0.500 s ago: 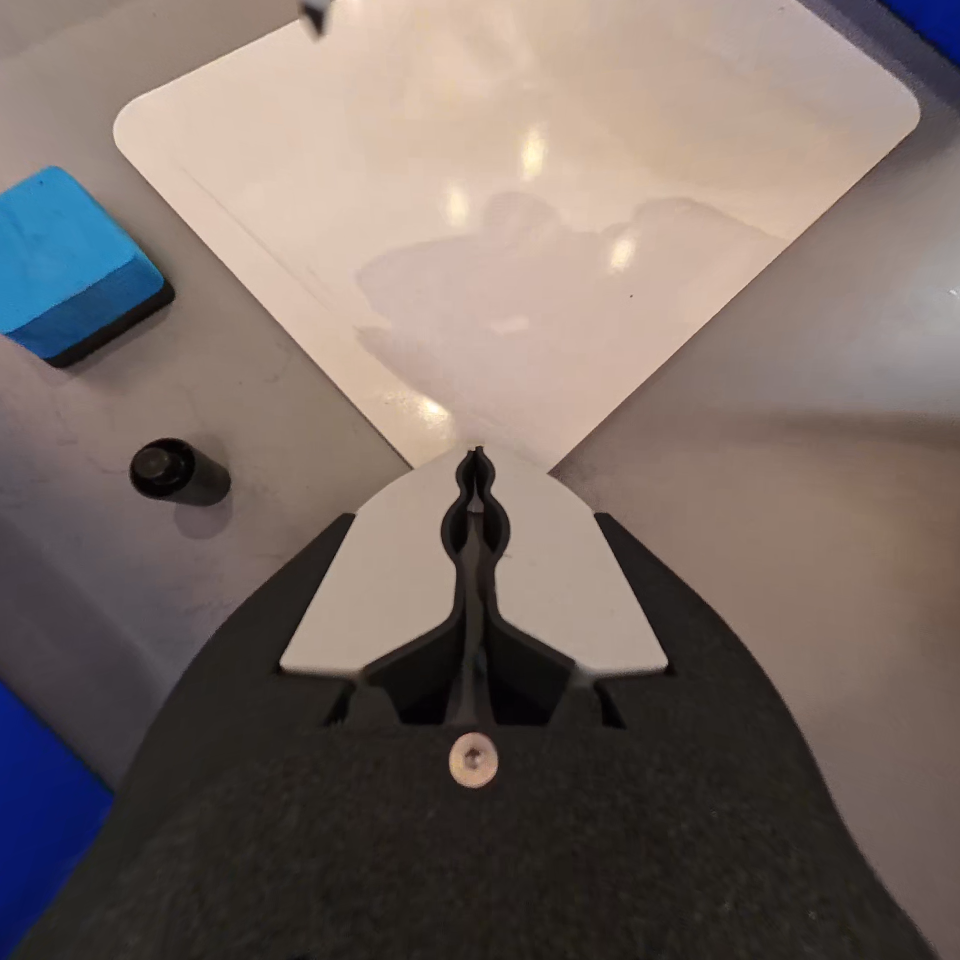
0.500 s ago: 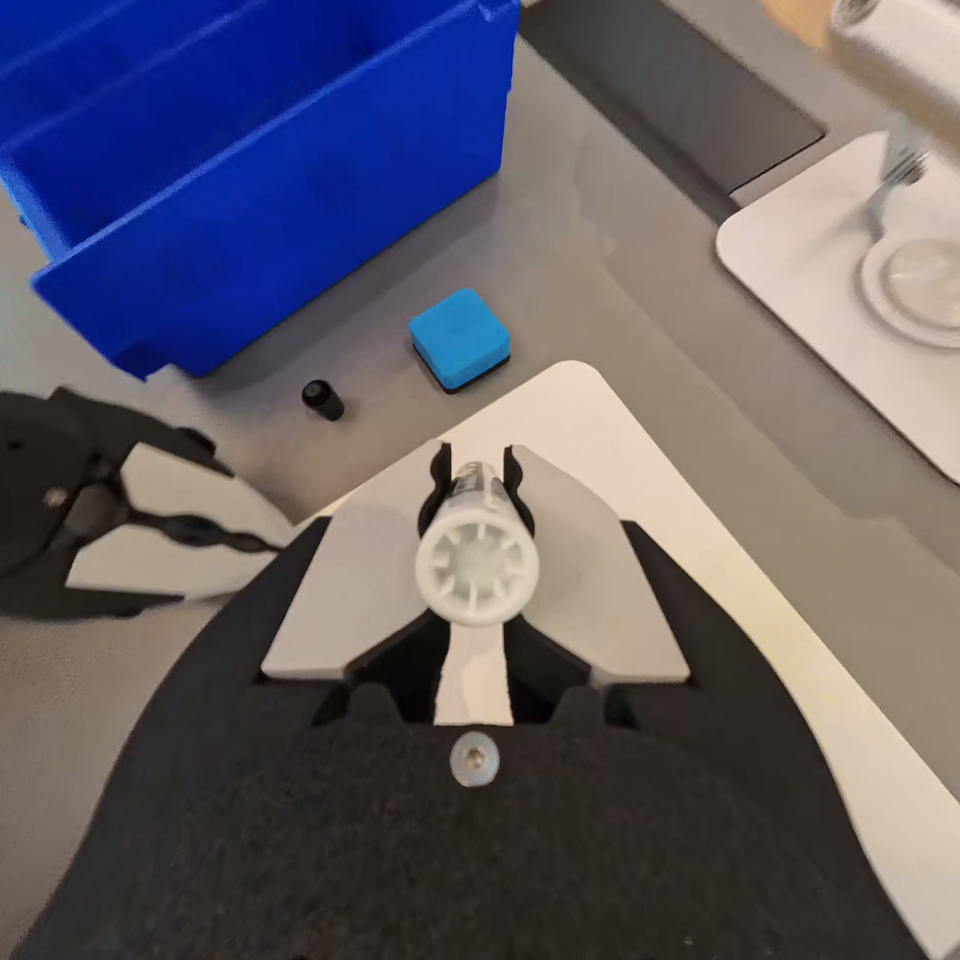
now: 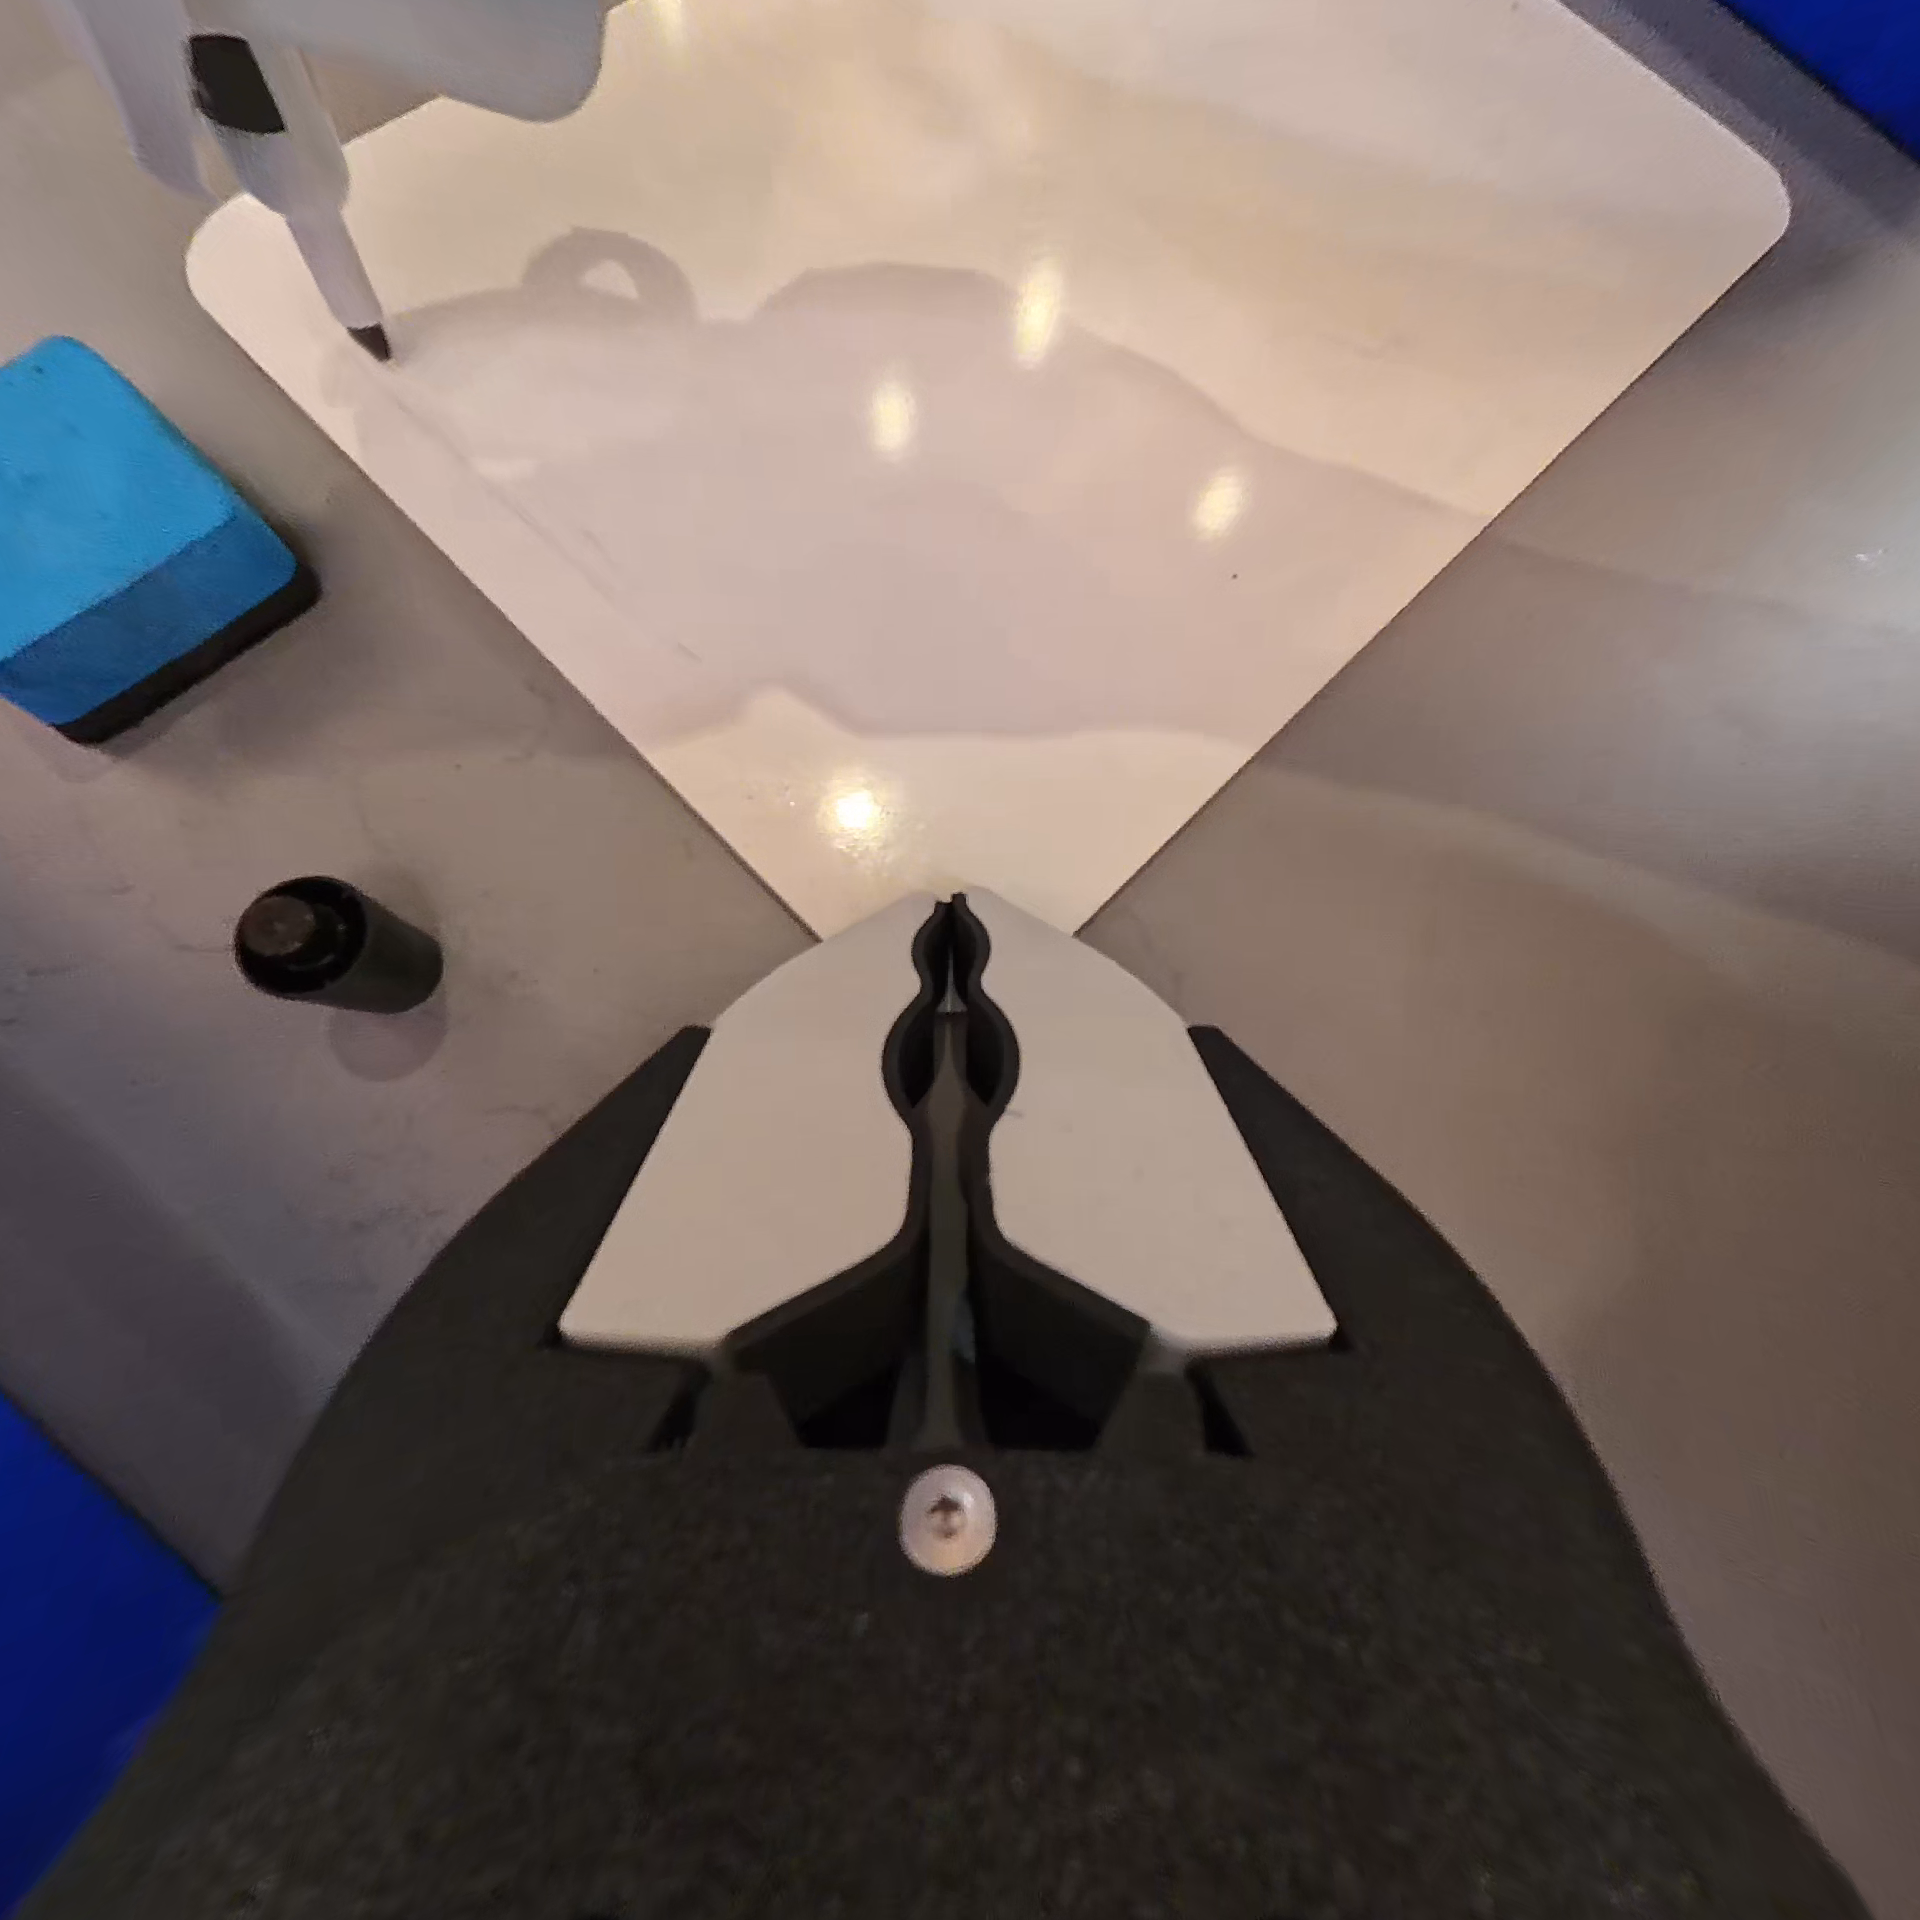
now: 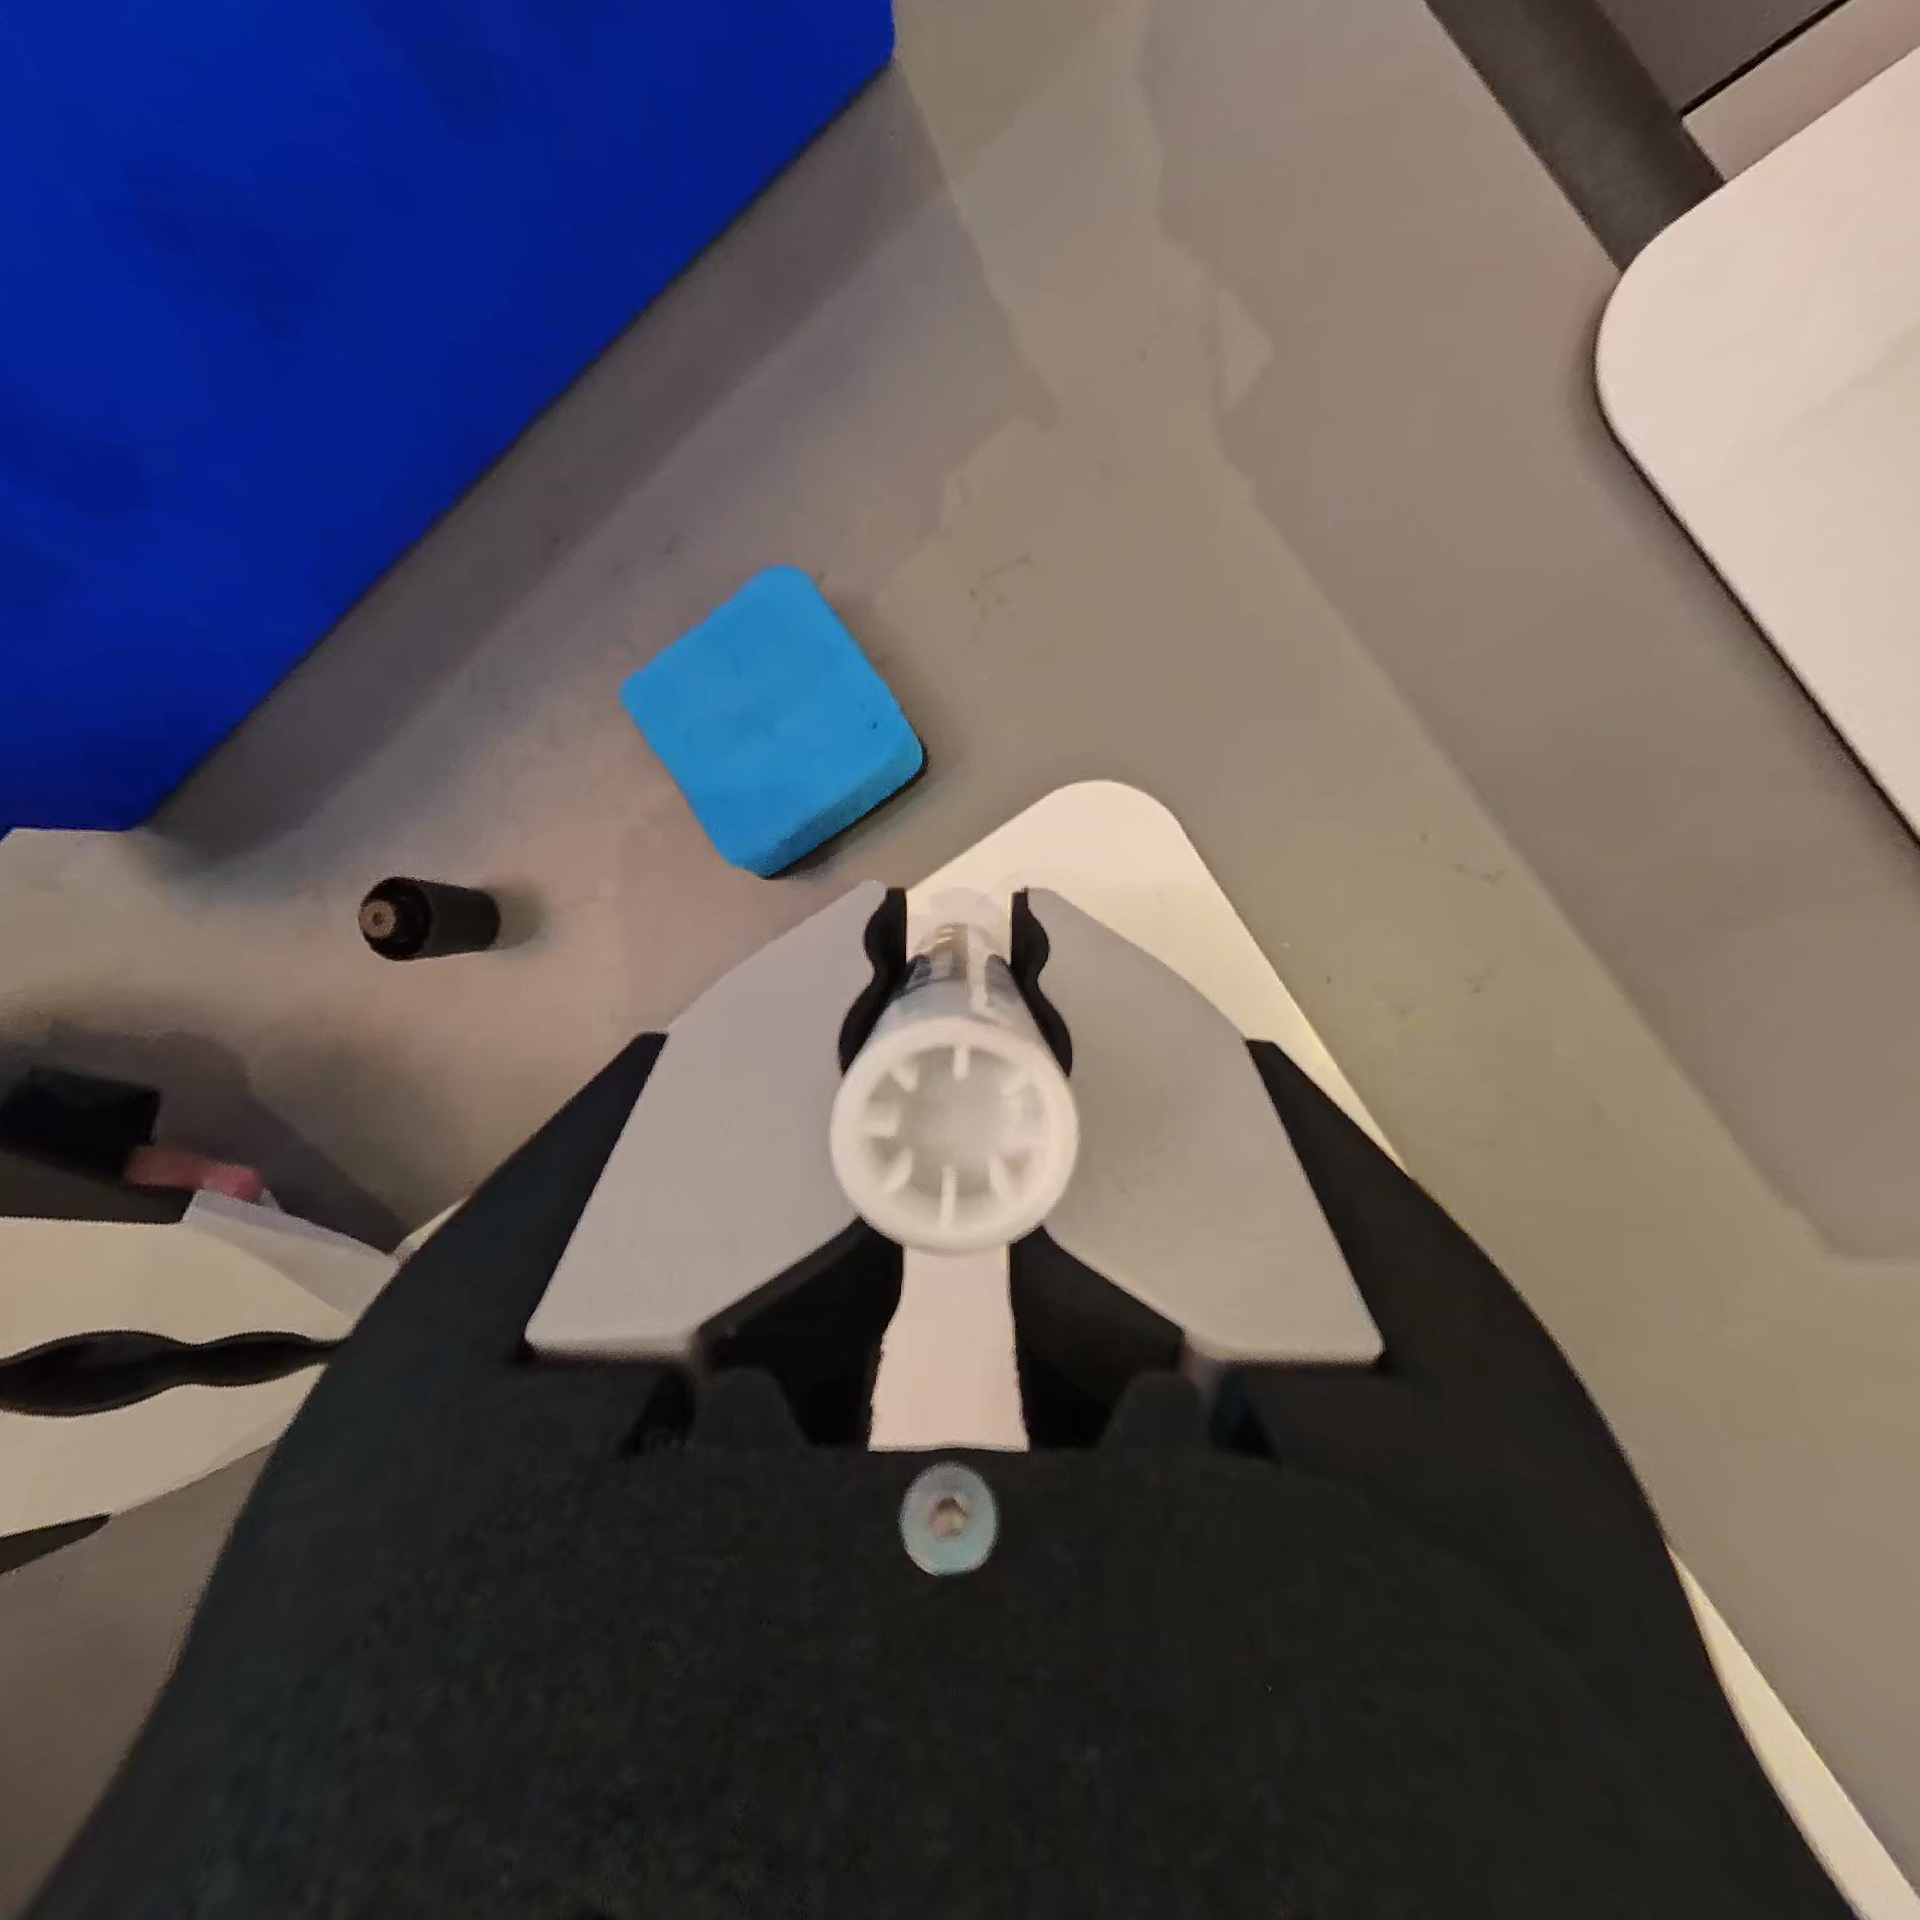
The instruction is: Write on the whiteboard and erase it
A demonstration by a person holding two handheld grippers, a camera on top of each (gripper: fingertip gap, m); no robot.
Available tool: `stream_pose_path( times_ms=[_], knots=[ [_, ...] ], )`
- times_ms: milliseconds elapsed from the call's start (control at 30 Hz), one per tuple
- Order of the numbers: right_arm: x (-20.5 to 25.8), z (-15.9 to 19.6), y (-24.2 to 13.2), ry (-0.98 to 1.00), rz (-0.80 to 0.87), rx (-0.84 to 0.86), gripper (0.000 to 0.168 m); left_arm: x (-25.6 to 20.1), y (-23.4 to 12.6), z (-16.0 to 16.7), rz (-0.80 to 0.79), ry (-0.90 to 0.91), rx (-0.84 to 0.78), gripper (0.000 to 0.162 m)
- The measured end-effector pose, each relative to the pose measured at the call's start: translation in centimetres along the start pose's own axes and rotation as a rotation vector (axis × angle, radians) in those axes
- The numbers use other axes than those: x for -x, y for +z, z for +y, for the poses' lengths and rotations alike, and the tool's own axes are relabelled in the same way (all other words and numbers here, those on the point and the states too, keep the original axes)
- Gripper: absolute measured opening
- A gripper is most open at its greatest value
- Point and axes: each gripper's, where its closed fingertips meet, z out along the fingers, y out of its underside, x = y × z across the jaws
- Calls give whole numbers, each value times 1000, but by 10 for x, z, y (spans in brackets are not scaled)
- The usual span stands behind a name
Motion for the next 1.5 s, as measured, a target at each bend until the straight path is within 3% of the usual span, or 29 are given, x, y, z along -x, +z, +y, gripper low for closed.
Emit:
stream_pose_path(
  times_ms=[667,1500],
  knots=[
    [13,9,1,-7,34,-37,19,0,0,0,-8,4,0,0],
    [84,83,-36,11,25,-73,19,2,0,0,-25,-1,-2,0]
  ],
)
